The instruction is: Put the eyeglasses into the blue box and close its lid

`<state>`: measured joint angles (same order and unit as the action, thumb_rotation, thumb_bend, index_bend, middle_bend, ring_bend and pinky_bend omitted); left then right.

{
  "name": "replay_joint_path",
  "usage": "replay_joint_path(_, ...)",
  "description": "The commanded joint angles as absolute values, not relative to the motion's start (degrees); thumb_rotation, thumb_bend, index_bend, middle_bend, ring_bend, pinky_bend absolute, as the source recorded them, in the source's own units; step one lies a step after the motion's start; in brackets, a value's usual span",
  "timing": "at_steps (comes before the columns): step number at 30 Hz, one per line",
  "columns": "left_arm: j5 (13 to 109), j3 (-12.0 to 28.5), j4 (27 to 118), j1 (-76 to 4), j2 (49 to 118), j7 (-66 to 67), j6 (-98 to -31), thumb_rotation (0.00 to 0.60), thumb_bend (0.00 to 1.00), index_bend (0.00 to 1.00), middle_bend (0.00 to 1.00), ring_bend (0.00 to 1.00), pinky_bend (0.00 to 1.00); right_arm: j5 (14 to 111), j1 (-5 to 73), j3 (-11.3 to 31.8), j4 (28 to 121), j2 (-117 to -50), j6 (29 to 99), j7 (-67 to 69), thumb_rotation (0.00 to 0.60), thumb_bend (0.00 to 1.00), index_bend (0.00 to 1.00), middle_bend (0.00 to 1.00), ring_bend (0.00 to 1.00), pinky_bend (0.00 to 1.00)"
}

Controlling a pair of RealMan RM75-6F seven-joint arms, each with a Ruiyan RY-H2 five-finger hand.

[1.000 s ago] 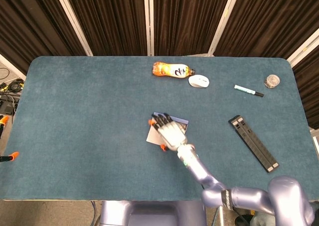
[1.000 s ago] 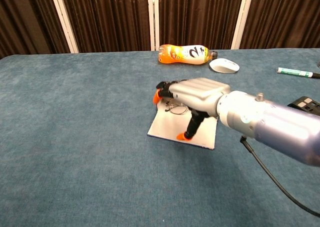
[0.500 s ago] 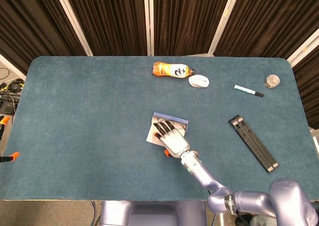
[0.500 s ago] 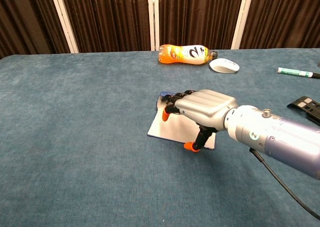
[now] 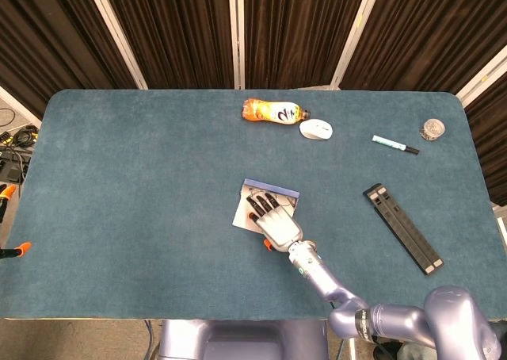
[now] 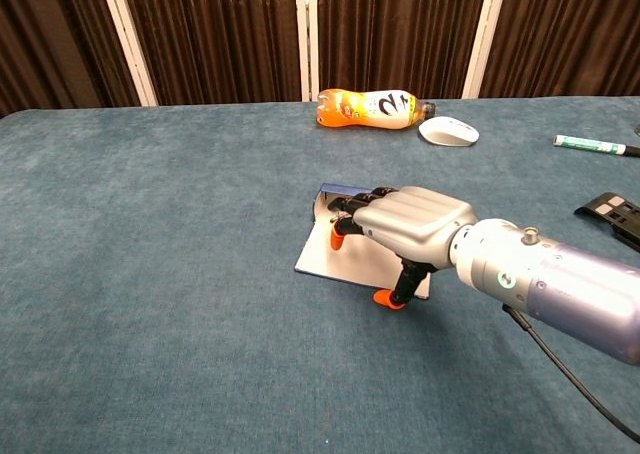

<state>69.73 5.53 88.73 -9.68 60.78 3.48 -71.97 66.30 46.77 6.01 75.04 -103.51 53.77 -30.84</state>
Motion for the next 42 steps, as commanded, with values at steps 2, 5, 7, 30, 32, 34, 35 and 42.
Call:
replay_joint_path(2, 69.66, 5.54, 88.67, -9.70, 60.82, 3.51, -71.91, 0.600, 0.00, 0.00, 0.00, 0.00, 0.00, 65.99, 46.72, 6.33, 74.62, -103.65, 53.59, -31.12, 0.600, 0.22, 0.28, 0.00, 0.00, 0.00)
replay_joint_path(5, 69.62, 5.54, 88.64, -9.73, 60.84, 3.56, -71.86, 0.600, 0.00, 0.00, 0.00, 0.00, 0.00, 65.75, 46.68, 6.50, 74.23, -103.78, 53.41, -31.23, 0.600, 0.22, 0.28, 0.00, 0.00, 0.00)
replay_joint_path(7, 69.62, 5.54, 88.64, -9.74, 60.87, 3.60, -71.87, 0.600, 0.00, 0.00, 0.00, 0.00, 0.00, 65.61, 46.66, 6.54, 74.04, -103.87, 53.23, -31.29, 0.600, 0.22, 0.28, 0.00, 0.00, 0.00)
replay_joint_path(30, 69.41, 5.47, 88.49, -9.85, 61.10, 3.95, -71.67, 0.600, 0.00, 0.00, 0.00, 0.00, 0.00, 66.59, 46.15, 6.31, 71.57, -104.73, 53.02, -32.07, 0.600, 0.44, 0.35, 0.00, 0.00, 0.00)
replay_joint_path(32, 69.41, 5.47, 88.51, -9.85, 61.10, 4.00, -71.69, 0.600, 0.00, 0.00, 0.00, 0.00, 0.00, 66.83, 46.06, 6.27, 71.56, -104.67, 53.12, -31.95, 0.600, 0.47, 0.37, 0.00, 0.00, 0.00)
replay_joint_path(34, 69.44, 5.45, 88.50, -9.84, 61.13, 4.08, -71.75, 0.600, 0.00, 0.00, 0.00, 0.00, 0.00, 67.26, 45.94, 6.29, 71.57, -104.55, 53.34, -31.66, 0.600, 0.48, 0.38, 0.00, 0.00, 0.00)
replay_joint_path(35, 69.46, 5.44, 88.51, -9.84, 61.13, 4.10, -71.77, 0.600, 0.00, 0.00, 0.00, 0.00, 0.00, 67.46, 45.90, 6.34, 71.57, -104.50, 53.47, -31.48, 0.600, 0.48, 0.38, 0.00, 0.00, 0.00)
replay_joint_path(42, 69.38, 5.47, 88.46, -9.89, 61.18, 4.13, -71.70, 0.600, 0.00, 0.00, 0.00, 0.00, 0.00, 68.21, 45.94, 7.39, 70.87, -104.50, 53.86, -30.07, 0.600, 0.48, 0.41, 0.00, 0.00, 0.00)
